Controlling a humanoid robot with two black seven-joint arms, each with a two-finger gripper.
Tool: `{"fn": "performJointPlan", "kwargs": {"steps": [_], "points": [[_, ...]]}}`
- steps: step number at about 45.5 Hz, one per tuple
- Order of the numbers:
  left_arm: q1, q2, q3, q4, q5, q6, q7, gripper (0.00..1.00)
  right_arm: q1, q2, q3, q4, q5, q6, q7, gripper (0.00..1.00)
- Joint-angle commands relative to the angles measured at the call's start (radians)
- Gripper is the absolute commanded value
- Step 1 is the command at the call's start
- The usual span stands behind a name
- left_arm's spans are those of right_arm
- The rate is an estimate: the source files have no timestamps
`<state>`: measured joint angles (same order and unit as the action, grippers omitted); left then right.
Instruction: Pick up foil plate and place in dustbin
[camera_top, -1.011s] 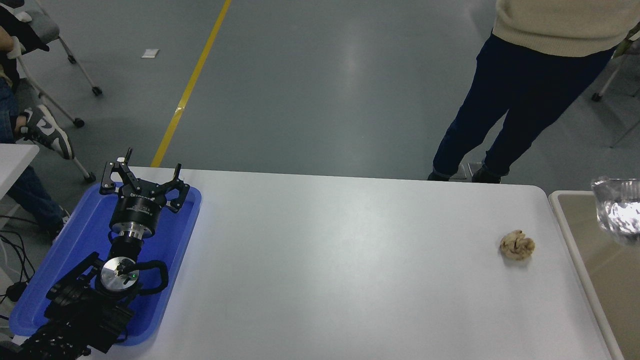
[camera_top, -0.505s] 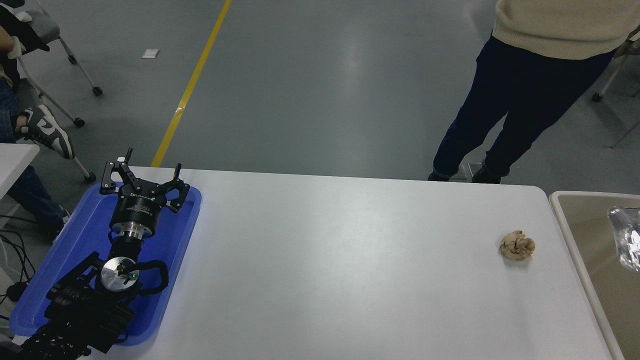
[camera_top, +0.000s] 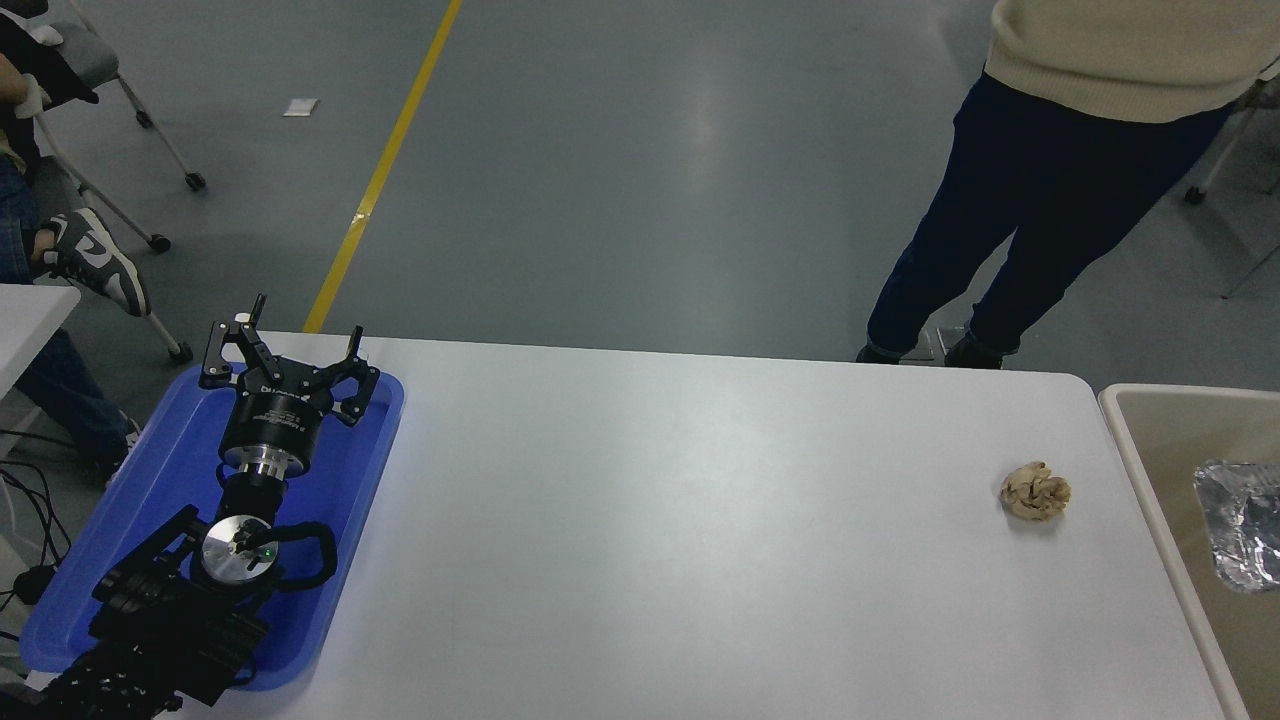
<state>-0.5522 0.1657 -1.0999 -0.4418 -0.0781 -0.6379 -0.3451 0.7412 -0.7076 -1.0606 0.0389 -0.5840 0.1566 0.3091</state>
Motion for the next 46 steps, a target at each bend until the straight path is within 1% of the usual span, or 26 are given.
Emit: {"fn": "performJointPlan", "kwargs": {"steps": [1, 12, 17, 23, 31, 35, 44, 46], "points": [[0.000, 0.000, 0.000, 0.000, 0.000, 0.000, 0.000, 1.00, -0.017, 0.022, 0.037, -0.002, 0.018, -0.023, -0.033, 1.00], [0.000, 0.000, 0.000, 0.000, 0.000, 0.000, 0.000, 1.00, 0.001, 0.045, 0.054, -0.001, 0.024, -0.020, -0.022, 1.00], [0.000, 0.000, 0.000, 0.000, 0.000, 0.000, 0.000, 1.00, 0.038, 0.077, 0.114, 0.001, 0.044, -0.006, -0.021, 1.00], [0.000, 0.000, 0.000, 0.000, 0.000, 0.000, -0.002, 1.00, 0.076, 0.146, 0.211, 0.006, 0.085, 0.006, -0.019, 1.00], [0.001, 0.000, 0.000, 0.000, 0.000, 0.000, -0.002, 1.00, 0.164, 0.255, 0.333, 0.010, 0.153, 0.090, -0.030, 1.00], [0.000, 0.000, 0.000, 0.000, 0.000, 0.000, 0.000, 1.00, 0.216, 0.312, 0.355, 0.012, 0.162, 0.126, -0.031, 1.00], [0.001, 0.000, -0.002, 0.000, 0.000, 0.000, -0.002, 1.00, 0.305, 0.339, 0.356, 0.076, 0.161, 0.170, -0.031, 1.00], [0.001, 0.000, -0.002, 0.000, 0.000, 0.000, 0.000, 1.00, 0.343, 0.341, 0.356, 0.120, 0.161, 0.182, -0.041, 1.00]]}}
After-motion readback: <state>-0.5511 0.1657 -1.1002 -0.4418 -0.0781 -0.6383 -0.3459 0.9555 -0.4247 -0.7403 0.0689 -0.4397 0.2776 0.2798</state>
